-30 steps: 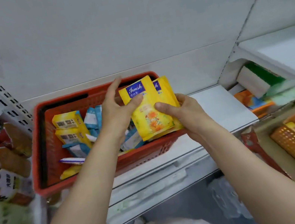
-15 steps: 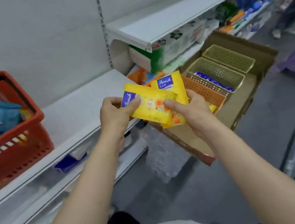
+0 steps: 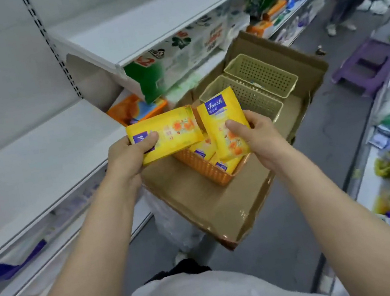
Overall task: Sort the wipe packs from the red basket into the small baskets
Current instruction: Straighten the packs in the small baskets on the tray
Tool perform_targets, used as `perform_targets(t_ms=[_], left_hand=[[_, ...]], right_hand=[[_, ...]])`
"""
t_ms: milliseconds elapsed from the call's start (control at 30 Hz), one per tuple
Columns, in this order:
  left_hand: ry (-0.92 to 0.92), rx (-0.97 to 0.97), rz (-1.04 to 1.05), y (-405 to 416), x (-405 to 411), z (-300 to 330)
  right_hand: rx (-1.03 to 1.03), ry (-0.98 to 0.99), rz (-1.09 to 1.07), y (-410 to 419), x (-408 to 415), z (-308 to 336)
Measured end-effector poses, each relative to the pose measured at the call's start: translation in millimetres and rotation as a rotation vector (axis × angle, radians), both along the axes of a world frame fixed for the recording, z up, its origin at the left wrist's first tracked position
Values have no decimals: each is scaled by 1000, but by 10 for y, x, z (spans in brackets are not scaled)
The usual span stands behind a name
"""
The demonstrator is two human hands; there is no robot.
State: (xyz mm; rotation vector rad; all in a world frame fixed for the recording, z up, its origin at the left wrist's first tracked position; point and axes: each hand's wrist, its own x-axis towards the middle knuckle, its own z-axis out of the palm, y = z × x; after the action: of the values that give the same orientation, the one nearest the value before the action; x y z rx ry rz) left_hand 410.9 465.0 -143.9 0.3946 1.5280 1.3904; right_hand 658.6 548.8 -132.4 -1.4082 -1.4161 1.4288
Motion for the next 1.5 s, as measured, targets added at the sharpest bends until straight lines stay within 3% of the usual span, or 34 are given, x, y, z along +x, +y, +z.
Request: perform_targets(t_ms=[200, 467, 600, 833, 900, 1000, 1067, 1400, 1500], left_hand=[[-19, -44, 146, 520, 11, -112], [2, -149, 350, 589, -135, -387], [29, -191, 467, 546, -11, -494], [17, -282, 707, 471, 424, -742], [-6, -294, 754, 480, 583, -825], [-40, -317, 802, 494, 802, -954], [-54, -341, 818, 502, 906, -1025], [-120, -359, 817, 723, 1085, -1142], [-116, -365, 737, 858, 1067, -1128]], right_hand=[[-3, -297, 133, 981, 184, -51], [50, -757, 699, 1772, -338, -595], [121, -891, 895, 2110, -667, -870], [274, -898, 1268, 2514, -1252, -1300], [443, -915, 1329, 2537, -1340, -1439], [763, -927, 1252, 2502, -1301, -1624], [810, -854, 1168, 2452, -1212, -1731], [509, -783, 1229, 2407, -1187, -1749], [327, -554, 1110, 2472, -1257, -1502]])
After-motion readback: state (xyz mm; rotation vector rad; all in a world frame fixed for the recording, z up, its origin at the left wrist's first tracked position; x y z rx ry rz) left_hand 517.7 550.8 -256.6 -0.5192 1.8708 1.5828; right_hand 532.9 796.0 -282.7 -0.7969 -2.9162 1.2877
